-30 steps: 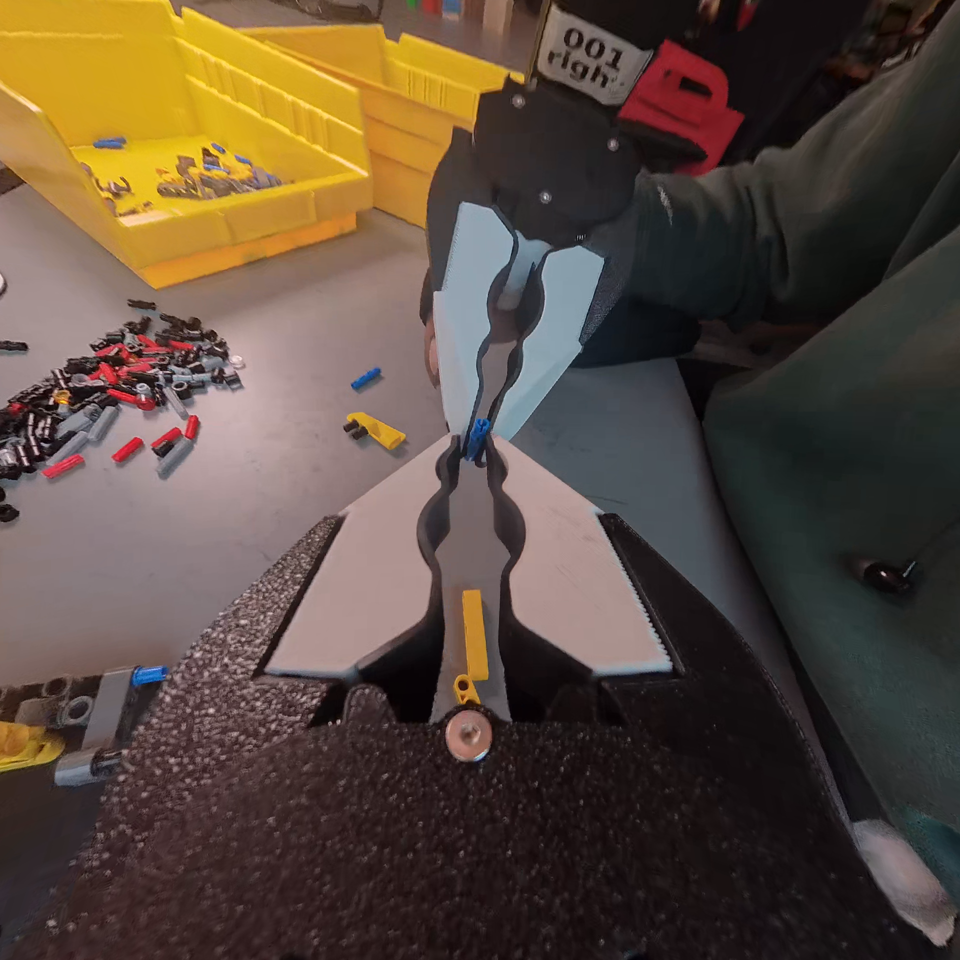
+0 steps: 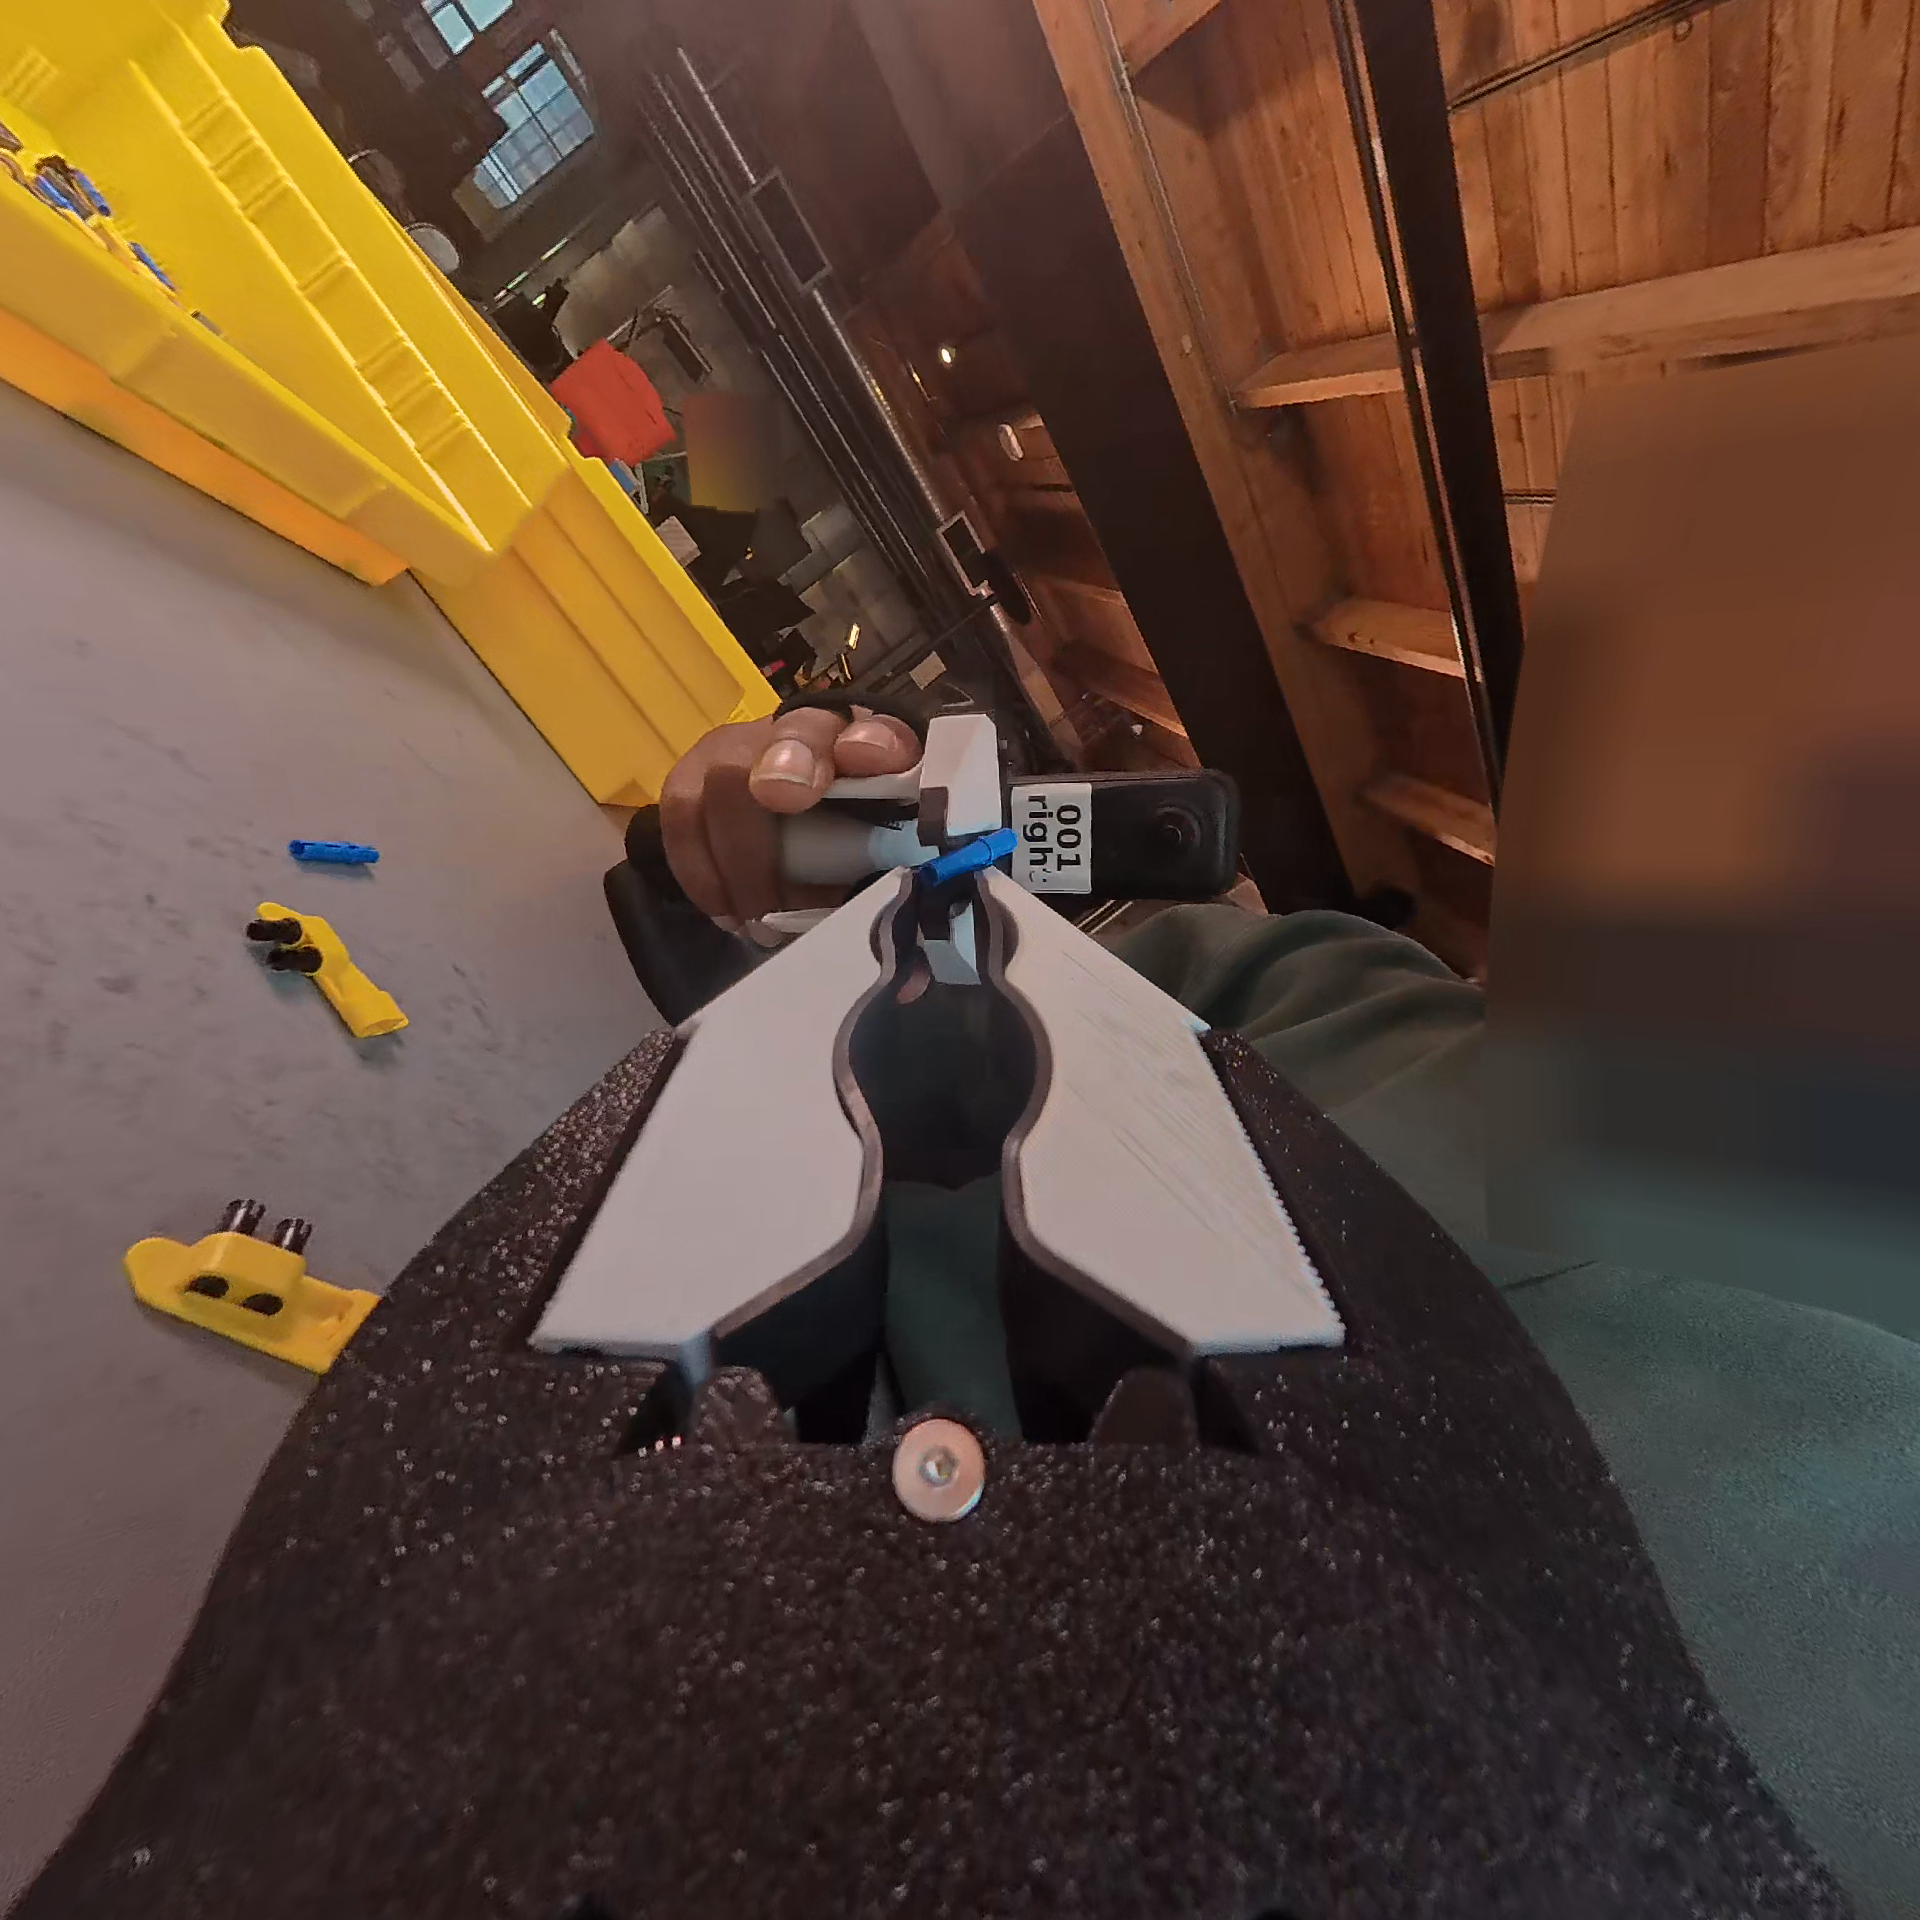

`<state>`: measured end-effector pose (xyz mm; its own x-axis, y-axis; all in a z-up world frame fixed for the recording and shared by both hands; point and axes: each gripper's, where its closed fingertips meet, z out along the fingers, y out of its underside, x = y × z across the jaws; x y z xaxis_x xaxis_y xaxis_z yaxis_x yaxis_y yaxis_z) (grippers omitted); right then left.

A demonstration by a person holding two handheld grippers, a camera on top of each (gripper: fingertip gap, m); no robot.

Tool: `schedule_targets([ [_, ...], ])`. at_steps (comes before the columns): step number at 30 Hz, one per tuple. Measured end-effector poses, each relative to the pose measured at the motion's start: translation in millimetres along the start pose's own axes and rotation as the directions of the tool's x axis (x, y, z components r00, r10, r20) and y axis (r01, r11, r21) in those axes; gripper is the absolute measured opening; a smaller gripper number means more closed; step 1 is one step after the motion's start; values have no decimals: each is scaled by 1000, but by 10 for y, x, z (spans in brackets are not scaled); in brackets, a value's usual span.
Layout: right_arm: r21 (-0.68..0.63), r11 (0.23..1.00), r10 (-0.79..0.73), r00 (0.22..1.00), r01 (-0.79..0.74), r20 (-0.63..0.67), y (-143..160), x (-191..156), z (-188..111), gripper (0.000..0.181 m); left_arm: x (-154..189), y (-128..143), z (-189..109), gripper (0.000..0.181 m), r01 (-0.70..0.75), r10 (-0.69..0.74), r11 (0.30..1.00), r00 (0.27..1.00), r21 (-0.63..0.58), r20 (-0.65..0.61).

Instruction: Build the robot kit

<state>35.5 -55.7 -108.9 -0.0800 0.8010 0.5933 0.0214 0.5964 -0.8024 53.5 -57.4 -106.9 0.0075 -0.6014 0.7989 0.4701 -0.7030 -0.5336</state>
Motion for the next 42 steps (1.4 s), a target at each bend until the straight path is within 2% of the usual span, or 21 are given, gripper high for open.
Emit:
schedule_targets([
  [8,-27,997,-65,997,66,44,45,-75,-27,2,-44,53,14,9,12,-12,1000,1000,-22,12],
  [11,-25,1000,-15,998,17,63,63,-87,-31,2,-58,61,16,9,15,-14,1000,1000,-27,17],
  [16,-13,996,84,993,-84,82,64,-36,-65,13,-66,-25,-43,5,-18,18,1000,999,9,42],
  [18,-14,994,108,991,-107,80,78,-4,-84,14,-101,-76,-95,7,-54,52,998,995,21,82],
  [21,-23,988,156,985,-154,76,115,58,-106,14,-169,-84,-138,7,-178,179,984,966,-19,185],
  [23,-40,982,186,980,-183,71,164,99,-116,14,-203,-80,-148,10,-296,304,953,917,-71,257],
  [25,-64,977,207,977,-204,56,234,147,-125,14,-242,-83,-165,12,-436,460,888,823,-149,334],
  [28,-124,965,236,972,-232,18,377,238,-136,13,-303,-131,-227,17,-616,676,731,595,-293,434],
  [30,-190,950,254,967,-249,0,510,285,-152,12,-317,-185,-276,20,-683,762,628,442,-373,473],
  [32,-290,919,287,958,-268,23,682,257,-191,11,-304,-228,-307,24,-715,802,560,343,-418,488],
  [34,-394,877,317,947,-275,44,861,202,-266,10,-304,-253,-330,22,-723,816,530,292,-443,498],
  [37,-519,815,385,911,-259,150,1011,-61,-414,11,-351,-240,-347,18,-709,820,529,284,-467,498],
  [39,-551,802,406,888,-231,218,1028,-249,-460,12,-394,-223,-356,15,-696,823,528,280,-486,494],
  [42,-585,787,378,902,-196,206,1108,-255,-394,11,-486,-219,-397,11,-670,825,527,258,-522,502],
])
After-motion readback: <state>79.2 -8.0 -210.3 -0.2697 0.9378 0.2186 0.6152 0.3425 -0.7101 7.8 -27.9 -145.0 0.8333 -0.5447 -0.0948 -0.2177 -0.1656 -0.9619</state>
